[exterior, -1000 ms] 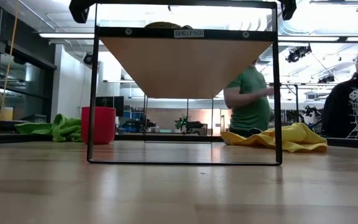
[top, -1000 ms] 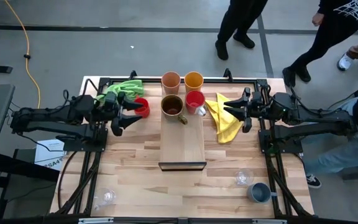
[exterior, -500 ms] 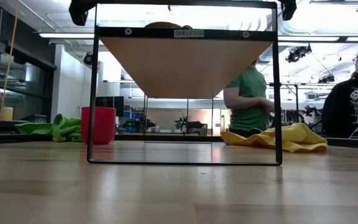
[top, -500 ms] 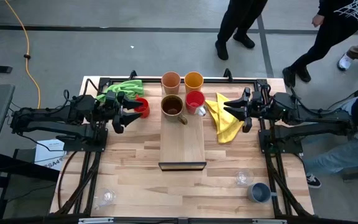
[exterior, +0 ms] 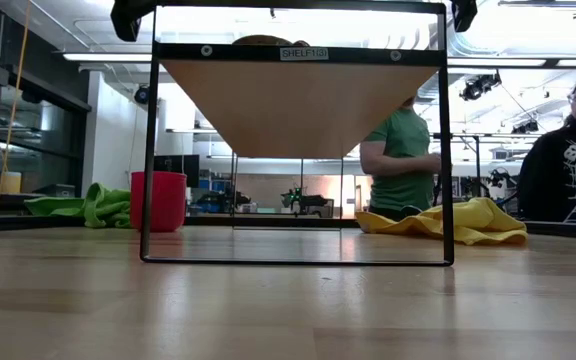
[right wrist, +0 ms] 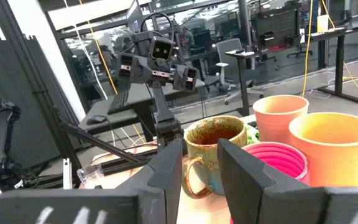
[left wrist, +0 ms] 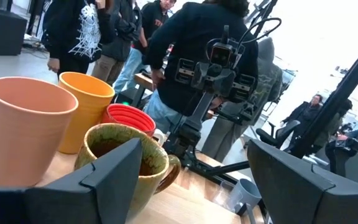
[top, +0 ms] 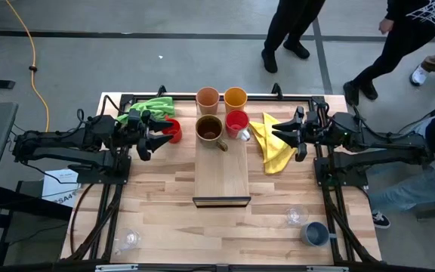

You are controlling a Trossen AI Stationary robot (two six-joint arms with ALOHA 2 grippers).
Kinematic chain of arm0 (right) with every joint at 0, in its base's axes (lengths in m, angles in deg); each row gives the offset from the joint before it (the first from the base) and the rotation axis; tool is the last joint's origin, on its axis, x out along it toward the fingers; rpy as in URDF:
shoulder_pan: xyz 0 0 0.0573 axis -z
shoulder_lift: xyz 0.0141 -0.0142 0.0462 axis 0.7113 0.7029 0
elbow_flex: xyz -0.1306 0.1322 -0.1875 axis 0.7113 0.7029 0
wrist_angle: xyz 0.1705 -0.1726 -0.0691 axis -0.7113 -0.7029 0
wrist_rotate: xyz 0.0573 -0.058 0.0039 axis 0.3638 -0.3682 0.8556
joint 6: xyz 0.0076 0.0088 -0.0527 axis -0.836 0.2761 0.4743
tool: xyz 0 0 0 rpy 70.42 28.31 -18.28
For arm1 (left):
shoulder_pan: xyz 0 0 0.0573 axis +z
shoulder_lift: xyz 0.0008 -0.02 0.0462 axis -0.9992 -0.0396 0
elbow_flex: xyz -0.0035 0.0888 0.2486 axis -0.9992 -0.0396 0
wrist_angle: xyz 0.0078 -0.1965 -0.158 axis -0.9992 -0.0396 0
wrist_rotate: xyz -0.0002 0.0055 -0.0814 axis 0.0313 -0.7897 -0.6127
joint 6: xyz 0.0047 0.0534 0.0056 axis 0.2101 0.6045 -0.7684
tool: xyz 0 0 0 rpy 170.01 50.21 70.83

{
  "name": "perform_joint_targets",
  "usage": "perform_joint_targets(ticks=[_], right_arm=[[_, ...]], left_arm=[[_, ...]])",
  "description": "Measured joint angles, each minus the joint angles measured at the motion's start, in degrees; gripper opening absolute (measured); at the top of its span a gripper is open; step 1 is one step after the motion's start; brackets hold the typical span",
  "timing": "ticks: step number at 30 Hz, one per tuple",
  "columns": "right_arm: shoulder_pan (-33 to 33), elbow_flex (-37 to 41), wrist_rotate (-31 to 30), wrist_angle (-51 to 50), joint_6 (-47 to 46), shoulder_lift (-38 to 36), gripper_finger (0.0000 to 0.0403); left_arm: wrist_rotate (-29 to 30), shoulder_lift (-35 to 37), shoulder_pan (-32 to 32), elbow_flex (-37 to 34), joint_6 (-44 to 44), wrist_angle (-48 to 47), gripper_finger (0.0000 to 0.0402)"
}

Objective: Stack small to large cups/mugs on shelf
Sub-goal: Put the blue cup on the shelf

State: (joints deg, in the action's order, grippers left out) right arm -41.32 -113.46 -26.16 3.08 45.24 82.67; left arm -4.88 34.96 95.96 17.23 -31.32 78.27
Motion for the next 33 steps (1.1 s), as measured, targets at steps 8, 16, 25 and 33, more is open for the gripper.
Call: perform_joint_targets(ticks=[8,16,25,33], right_arm=[[0.02,0.00,-0.02,-0.01,0.03,0.00,0.0094],[0.02,0.00,-0.02,-0.02,0.03,0.02,0.0094],[0.01,0.00,-0.02,-0.02,-0.23,0.02,0.0094],[-1.50,-6.28,-0.35,-14.91,-9.40,2.87,0.0094]], left_arm=[[-0.01,0.00,0.00,0.00,-0.27,-0.01,0.0256],[-2.16,0.00,0.00,0.02,0.67,0.15,0.0047],[-1.43,0.00,0.00,0.02,8.18,-0.17,0.0005],[-0.42,0.00,0.00,0.02,8.67,-0.17,0.0001]])
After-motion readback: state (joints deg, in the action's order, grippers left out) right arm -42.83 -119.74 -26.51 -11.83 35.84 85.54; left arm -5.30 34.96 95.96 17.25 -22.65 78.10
